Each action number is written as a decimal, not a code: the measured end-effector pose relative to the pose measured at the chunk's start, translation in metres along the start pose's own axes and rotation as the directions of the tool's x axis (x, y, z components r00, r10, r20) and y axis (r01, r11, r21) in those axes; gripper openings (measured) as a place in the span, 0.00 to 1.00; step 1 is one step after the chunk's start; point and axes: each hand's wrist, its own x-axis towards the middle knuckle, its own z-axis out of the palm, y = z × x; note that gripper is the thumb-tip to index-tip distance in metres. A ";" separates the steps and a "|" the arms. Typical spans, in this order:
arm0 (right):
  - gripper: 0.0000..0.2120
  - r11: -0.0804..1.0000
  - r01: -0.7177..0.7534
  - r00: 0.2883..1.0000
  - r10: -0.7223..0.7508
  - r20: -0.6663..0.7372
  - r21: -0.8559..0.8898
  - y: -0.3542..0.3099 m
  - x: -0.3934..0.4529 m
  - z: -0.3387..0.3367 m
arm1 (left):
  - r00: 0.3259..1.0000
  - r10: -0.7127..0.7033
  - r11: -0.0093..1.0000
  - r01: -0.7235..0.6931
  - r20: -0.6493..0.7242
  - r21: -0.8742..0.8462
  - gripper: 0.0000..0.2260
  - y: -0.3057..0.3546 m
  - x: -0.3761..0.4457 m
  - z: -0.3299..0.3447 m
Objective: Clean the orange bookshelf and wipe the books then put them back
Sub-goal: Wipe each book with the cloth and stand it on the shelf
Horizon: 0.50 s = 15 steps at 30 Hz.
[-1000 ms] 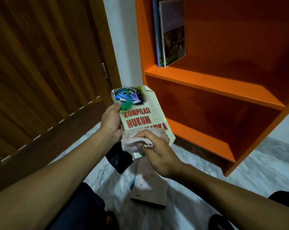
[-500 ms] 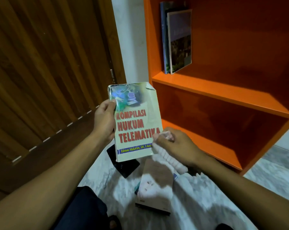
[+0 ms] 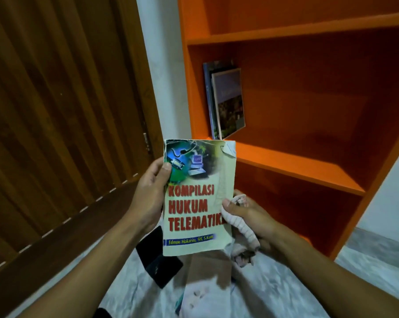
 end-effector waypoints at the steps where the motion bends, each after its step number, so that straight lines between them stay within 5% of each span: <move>1: 0.18 1.000 0.021 0.999 -0.021 -0.049 -0.003 -0.009 0.001 0.000 | 1.000 0.002 0.999 -0.003 0.018 0.049 0.11 0.003 0.002 -0.001; 7: 0.16 0.983 0.180 0.976 -0.181 -0.120 -0.020 -0.073 0.012 -0.008 | 0.984 -0.130 0.934 0.079 0.125 0.349 0.15 0.017 0.022 0.005; 15: 0.13 0.971 0.175 0.964 -0.203 -0.172 -0.164 -0.158 0.053 -0.041 | 0.995 -0.018 0.976 -0.004 0.101 0.217 0.13 0.037 0.108 0.055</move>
